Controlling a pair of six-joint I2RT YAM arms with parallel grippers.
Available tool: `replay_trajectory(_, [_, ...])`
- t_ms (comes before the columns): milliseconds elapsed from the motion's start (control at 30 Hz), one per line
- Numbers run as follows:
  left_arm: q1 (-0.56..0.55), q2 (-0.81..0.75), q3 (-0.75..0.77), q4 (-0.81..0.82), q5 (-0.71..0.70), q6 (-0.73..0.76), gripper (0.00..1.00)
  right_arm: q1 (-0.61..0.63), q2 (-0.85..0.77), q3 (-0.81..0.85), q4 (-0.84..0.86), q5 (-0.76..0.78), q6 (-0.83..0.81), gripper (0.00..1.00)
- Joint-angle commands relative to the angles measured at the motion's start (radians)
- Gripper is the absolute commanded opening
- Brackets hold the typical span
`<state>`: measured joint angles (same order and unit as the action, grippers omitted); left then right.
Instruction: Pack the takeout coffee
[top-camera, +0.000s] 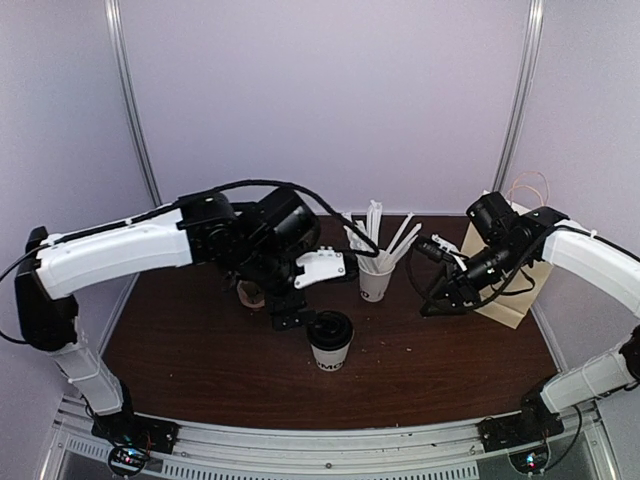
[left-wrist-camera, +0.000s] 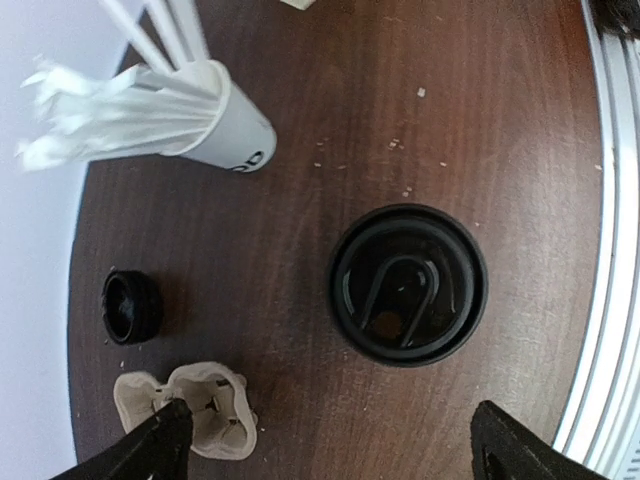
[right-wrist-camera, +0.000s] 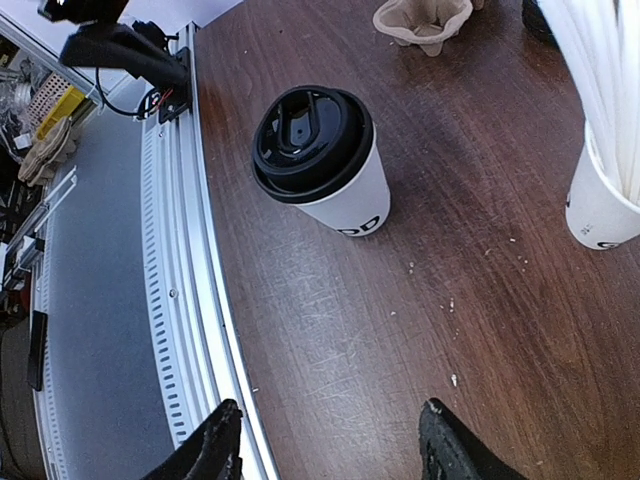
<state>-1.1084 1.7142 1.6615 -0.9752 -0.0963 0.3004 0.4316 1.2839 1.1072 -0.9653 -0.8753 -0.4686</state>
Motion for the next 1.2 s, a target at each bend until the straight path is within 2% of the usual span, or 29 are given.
replay_trajectory(0, [0.067, -0.177, -0.224, 0.407, -0.1, -0.251, 0.98, 0.094, 0.029, 0.047, 0.036, 0.07, 0.081, 0.6])
replay_trajectory(100, [0.154, -0.209, -0.298, 0.442, 0.001, -0.509, 0.94, 0.177, 0.076, 0.069, 0.045, 0.129, 0.139, 0.58])
replay_trajectory(200, [0.202, -0.251, -0.424, 0.602, 0.17, -0.719, 0.86, 0.209, 0.131, 0.075, 0.103, 0.092, 0.263, 0.48])
replay_trajectory(233, [0.203, -0.266, -0.477, 0.67, 0.206, -0.766, 0.86, 0.209, 0.134, 0.069, 0.137, 0.072, 0.31, 0.44])
replay_trajectory(300, [0.203, -0.276, -0.563, 0.782, 0.249, -0.849, 0.85, 0.208, 0.156, 0.029, 0.222, 0.008, 0.409, 0.43])
replay_trajectory(367, [0.203, -0.263, -0.582, 0.805, 0.267, -0.899, 0.84, 0.209, 0.207, 0.004, 0.283, -0.063, 0.497, 0.42])
replay_trajectory(567, [0.203, -0.221, -0.625, 0.881, 0.325, -0.991, 0.8, 0.218, 0.327, 0.002, 0.393, -0.122, 0.661, 0.43])
replay_trajectory(867, [0.2, -0.155, -0.589, 0.784, 0.343, -0.98, 0.68, 0.222, 0.37, -0.008, 0.483, -0.172, 0.722, 0.4])
replay_trajectory(1167, [0.193, -0.105, -0.59, 0.798, 0.393, -0.993, 0.6, 0.228, 0.429, 0.001, 0.527, -0.199, 0.753, 0.37])
